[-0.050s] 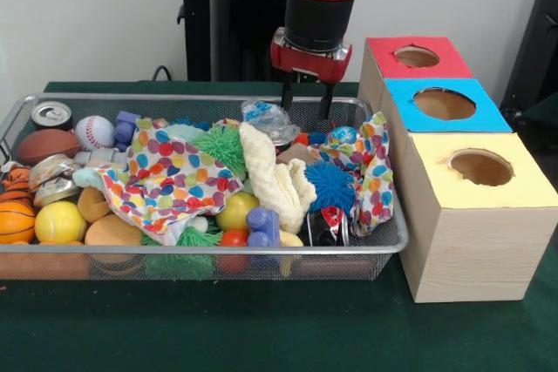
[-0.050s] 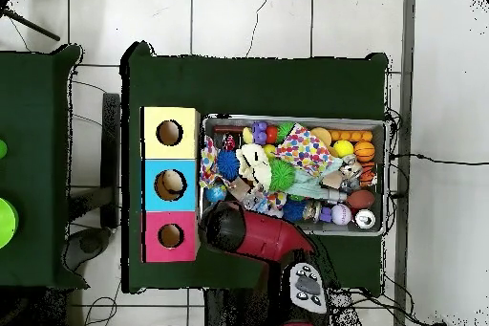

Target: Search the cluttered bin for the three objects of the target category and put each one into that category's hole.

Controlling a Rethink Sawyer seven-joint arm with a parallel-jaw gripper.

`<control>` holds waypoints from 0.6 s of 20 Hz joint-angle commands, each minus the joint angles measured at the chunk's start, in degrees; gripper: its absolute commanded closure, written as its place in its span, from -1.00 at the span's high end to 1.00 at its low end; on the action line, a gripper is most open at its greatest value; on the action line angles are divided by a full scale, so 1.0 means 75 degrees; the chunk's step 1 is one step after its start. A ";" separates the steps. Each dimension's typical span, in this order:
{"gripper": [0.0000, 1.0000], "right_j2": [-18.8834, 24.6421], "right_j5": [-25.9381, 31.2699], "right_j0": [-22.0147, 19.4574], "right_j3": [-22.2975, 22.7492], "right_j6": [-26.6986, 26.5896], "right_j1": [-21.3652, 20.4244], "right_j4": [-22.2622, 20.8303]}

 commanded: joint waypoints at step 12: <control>1.00 -0.0250 -0.0774 -0.0222 -0.0392 0.1223 0.0649 0.0002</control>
